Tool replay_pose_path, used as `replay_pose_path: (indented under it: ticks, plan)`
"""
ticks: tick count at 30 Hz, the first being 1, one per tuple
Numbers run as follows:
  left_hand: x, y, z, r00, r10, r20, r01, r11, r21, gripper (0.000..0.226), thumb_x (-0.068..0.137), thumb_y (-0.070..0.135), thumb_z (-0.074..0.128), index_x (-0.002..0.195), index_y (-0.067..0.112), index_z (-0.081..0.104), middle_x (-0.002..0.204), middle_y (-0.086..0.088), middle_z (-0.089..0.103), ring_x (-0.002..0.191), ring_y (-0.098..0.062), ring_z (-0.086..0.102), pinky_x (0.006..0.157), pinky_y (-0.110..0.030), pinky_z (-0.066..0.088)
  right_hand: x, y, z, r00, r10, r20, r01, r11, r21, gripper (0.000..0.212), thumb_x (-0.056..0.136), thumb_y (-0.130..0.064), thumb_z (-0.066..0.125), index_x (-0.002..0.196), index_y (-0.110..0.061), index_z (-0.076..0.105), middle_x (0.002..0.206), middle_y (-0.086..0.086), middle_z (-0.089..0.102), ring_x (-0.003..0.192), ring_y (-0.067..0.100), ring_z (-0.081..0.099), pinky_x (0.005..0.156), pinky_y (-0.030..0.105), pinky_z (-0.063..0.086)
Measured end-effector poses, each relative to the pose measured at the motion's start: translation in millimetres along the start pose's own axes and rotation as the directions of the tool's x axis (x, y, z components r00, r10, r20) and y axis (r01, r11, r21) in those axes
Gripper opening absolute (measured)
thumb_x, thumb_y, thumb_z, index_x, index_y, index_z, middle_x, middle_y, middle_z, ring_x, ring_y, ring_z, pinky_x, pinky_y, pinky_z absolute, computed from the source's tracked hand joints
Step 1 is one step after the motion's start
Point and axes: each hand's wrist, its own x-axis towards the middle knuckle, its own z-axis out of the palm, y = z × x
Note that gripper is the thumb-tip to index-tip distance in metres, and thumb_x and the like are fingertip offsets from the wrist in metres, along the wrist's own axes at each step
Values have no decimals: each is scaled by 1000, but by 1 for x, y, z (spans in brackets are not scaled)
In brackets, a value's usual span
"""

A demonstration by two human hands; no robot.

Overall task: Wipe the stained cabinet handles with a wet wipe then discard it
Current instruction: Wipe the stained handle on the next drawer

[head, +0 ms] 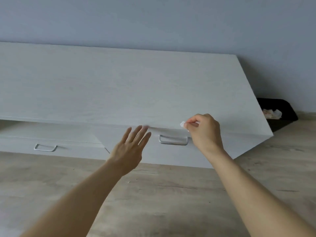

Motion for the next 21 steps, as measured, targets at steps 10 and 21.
replay_pose_path:
  ticks: [10, 21]
  plan:
    - [44, 25, 162, 733, -70, -676, 120, 992, 27, 66, 98, 36, 41, 153, 15, 13, 159, -11, -7, 147, -30, -2, 116, -55, 5, -18, 108, 56, 852, -443, -279, 425, 896, -125, 7, 85, -10, 67, 79, -13, 68, 88, -4, 54, 77, -20, 51, 68, -2, 35]
    - [62, 27, 184, 523, -99, -847, 105, 993, -51, 56, 97, 29, 45, 148, 19, 25, 160, -1, -2, 147, -22, 2, 117, -49, 1, -15, 132, 80, 887, -314, -338, 291, 949, -118, 16, 86, -10, 65, 73, -19, 64, 91, 0, 59, 72, -10, 52, 66, -4, 35]
